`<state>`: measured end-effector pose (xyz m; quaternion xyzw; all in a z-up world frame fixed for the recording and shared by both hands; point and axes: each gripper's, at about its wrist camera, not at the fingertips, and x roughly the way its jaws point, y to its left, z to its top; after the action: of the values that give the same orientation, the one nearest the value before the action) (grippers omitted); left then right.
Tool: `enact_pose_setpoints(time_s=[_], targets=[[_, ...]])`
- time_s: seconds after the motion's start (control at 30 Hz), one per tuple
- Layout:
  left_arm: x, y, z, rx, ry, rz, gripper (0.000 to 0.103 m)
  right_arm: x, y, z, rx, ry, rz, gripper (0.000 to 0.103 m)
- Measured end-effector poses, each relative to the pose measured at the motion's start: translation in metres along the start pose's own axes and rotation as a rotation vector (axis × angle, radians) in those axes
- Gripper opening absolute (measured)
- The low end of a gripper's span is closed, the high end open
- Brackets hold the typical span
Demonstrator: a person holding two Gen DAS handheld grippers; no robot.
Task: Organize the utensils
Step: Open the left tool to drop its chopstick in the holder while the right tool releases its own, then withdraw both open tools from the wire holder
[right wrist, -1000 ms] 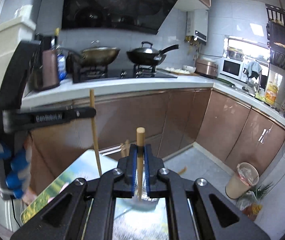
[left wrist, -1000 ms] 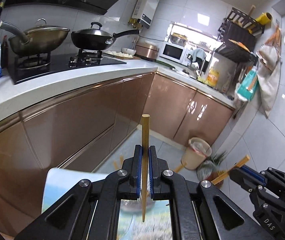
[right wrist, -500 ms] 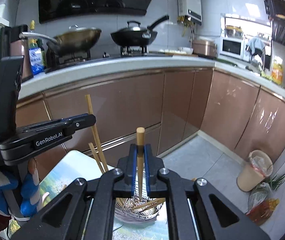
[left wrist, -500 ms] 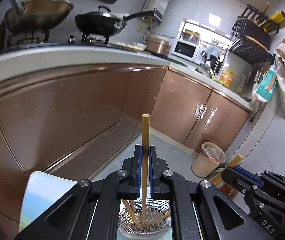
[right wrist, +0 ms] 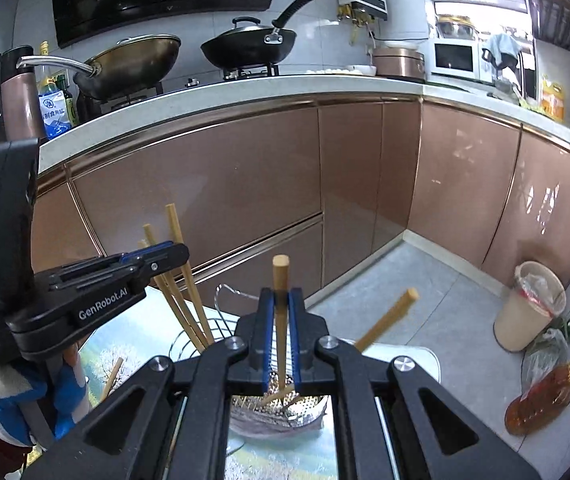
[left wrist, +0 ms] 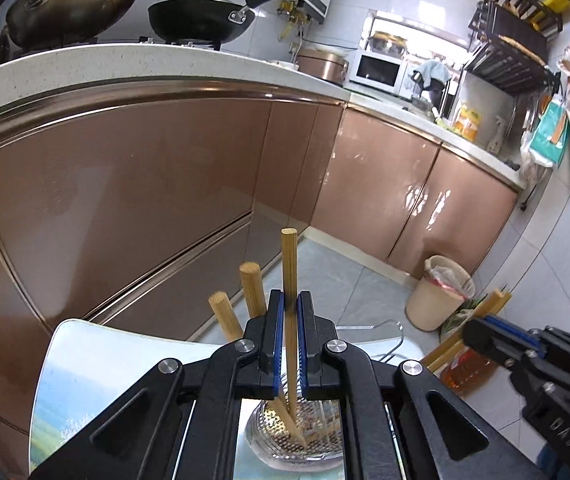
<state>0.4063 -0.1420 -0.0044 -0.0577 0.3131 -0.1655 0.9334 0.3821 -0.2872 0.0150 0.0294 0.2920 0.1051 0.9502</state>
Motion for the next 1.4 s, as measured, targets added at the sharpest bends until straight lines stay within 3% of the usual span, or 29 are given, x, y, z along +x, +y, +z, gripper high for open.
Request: enact_pose_setpoints(time_s=[0.2,0.47,0.77,0.87,1.07,1.13,1.33,1.4], targets=[[-0.010,-0.001,-0.003,0.021,0.000,0.017,0.006,-0.012,-0.004,-0.006,0.023,-0.001,-0.003,0.008],[-0.045,-0.006,0.000,0.046,-0.029,0.028,0.036,-0.040,-0.006,-0.011,0.045,-0.011,-0.021,0.008],[-0.112,-0.008,-0.012,0.053,-0.085,0.045,0.055,-0.093,0.004,-0.025,0.082,-0.054,-0.032,0.016],[-0.140,-0.005,-0.025,0.057,-0.104,0.068,0.059,-0.113,0.012,-0.038,0.088,-0.073,-0.036,0.020],[-0.187,-0.002,-0.060,0.111,-0.151,0.190,0.070,-0.144,0.038,-0.071,0.069,-0.072,-0.074,0.023],[-0.200,-0.001,-0.073,0.117,-0.160,0.201,0.072,-0.154,0.045,-0.085,0.073,-0.075,-0.083,0.031],[-0.237,0.003,-0.108,0.128,-0.188,0.244,0.077,-0.186,0.065,-0.122,0.092,-0.109,-0.146,0.035],[-0.248,0.003,-0.116,0.131,-0.202,0.252,0.078,-0.199,0.070,-0.131,0.097,-0.131,-0.177,0.042]])
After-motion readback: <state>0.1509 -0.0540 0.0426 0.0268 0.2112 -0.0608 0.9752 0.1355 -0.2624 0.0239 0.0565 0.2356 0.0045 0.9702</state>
